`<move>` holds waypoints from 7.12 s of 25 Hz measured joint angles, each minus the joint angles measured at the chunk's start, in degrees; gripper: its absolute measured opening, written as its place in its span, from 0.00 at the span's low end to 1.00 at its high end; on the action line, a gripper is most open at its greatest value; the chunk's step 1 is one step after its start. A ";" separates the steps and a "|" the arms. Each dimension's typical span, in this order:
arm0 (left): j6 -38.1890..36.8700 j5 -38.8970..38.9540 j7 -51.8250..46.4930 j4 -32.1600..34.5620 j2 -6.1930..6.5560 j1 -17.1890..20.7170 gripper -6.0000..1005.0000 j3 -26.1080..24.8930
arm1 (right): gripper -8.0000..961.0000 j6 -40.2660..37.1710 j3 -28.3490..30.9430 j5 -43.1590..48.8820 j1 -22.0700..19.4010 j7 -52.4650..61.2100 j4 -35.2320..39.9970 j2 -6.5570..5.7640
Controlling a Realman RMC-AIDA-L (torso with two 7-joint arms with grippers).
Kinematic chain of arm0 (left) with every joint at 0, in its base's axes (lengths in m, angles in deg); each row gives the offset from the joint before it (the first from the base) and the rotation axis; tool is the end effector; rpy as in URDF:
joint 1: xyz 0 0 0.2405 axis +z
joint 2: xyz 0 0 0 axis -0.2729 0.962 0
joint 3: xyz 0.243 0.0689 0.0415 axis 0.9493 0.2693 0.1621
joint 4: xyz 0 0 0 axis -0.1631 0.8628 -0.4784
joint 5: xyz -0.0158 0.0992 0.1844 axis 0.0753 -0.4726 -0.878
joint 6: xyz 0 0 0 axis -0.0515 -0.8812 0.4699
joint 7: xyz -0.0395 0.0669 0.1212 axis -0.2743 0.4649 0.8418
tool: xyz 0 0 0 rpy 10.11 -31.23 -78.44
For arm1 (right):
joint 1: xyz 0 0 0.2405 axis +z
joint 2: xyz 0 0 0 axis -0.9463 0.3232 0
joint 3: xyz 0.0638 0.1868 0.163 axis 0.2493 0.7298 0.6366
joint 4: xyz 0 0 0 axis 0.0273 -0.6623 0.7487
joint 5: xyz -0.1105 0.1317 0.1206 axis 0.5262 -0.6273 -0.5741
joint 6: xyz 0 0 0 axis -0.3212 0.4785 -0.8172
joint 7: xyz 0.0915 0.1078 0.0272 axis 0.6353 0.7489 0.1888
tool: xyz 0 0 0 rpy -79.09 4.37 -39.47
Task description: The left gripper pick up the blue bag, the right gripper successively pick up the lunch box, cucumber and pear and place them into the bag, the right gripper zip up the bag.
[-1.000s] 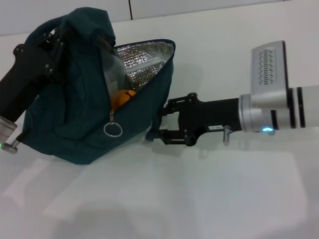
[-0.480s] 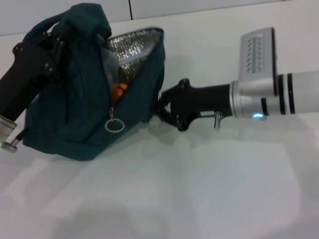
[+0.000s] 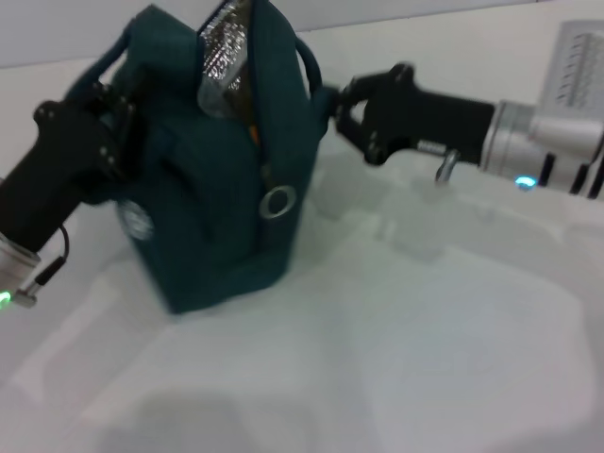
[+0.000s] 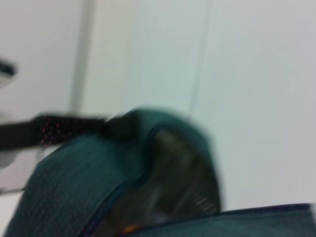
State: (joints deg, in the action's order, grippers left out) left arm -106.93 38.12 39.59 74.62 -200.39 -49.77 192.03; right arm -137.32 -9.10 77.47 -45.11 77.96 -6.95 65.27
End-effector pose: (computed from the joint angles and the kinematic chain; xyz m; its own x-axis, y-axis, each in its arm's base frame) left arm -0.2415 0.3172 -0.0230 0.4778 -0.1056 0.8721 0.5198 -0.7663 -0.3776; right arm 0.2087 0.3665 -0.0235 0.8163 0.1293 -0.5629 -0.2291 -0.8221 -0.5212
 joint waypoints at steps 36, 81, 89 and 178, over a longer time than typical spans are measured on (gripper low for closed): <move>4.03 -9.14 16.92 10.27 -0.51 6.14 0.24 -0.07 | 0.26 -22.28 14.47 8.26 -10.17 13.23 5.18 -3.32; 6.72 -7.78 16.92 11.75 -0.60 6.79 0.32 -0.08 | 0.61 -29.17 10.75 32.96 -1.25 16.66 2.24 -0.36; 6.74 -7.77 16.97 11.78 -0.57 6.53 0.34 -0.09 | 0.56 -25.65 10.28 33.02 -0.57 16.65 2.13 -0.24; 8.26 -20.24 13.66 13.43 -0.52 11.72 0.14 -0.10 | 0.02 -27.25 8.57 14.00 3.62 -10.62 -4.71 0.36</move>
State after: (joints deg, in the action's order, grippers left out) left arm -98.66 17.88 53.25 88.05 -200.91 -38.06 191.94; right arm -164.57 -0.53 91.47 -41.49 67.34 -11.66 65.64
